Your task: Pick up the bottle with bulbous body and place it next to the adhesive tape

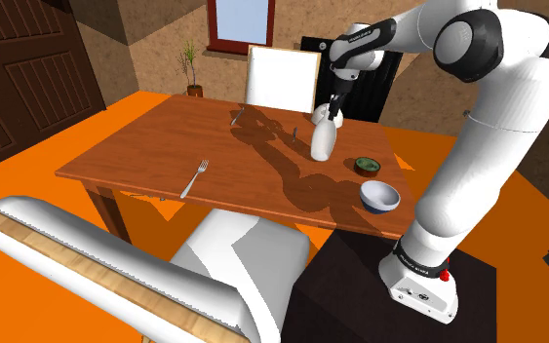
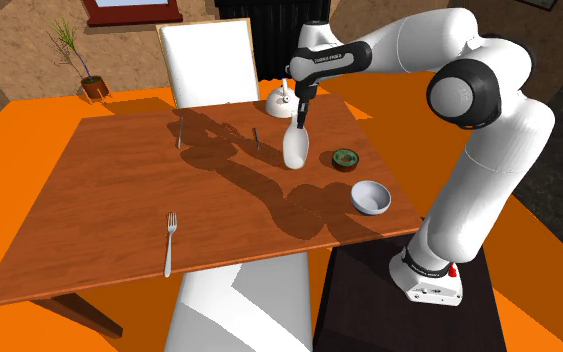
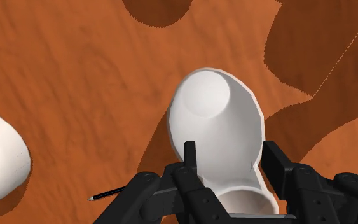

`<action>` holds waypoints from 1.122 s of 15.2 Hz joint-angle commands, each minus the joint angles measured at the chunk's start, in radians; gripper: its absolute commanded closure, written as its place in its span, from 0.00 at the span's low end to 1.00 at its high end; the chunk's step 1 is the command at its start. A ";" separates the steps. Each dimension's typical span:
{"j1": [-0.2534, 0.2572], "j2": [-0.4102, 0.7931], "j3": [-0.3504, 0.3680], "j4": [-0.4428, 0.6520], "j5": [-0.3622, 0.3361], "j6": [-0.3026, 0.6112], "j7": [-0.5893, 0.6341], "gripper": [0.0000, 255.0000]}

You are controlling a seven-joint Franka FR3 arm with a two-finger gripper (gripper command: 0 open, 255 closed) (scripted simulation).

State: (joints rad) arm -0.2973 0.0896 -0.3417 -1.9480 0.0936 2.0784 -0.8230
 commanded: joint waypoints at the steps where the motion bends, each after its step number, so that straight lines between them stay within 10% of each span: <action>1: 0.001 0.003 0.001 -0.017 0.002 0.021 -0.001 1.00; 8: 0.001 0.003 0.001 -0.017 0.002 0.021 -0.001 1.00; 9: 0.001 0.003 0.001 -0.016 0.002 0.021 -0.001 0.00; 17: 0.001 -0.031 -0.002 0.045 -0.015 -0.073 0.010 0.00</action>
State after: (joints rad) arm -0.2964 0.0656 -0.3429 -1.9252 0.0831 2.0357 -0.8163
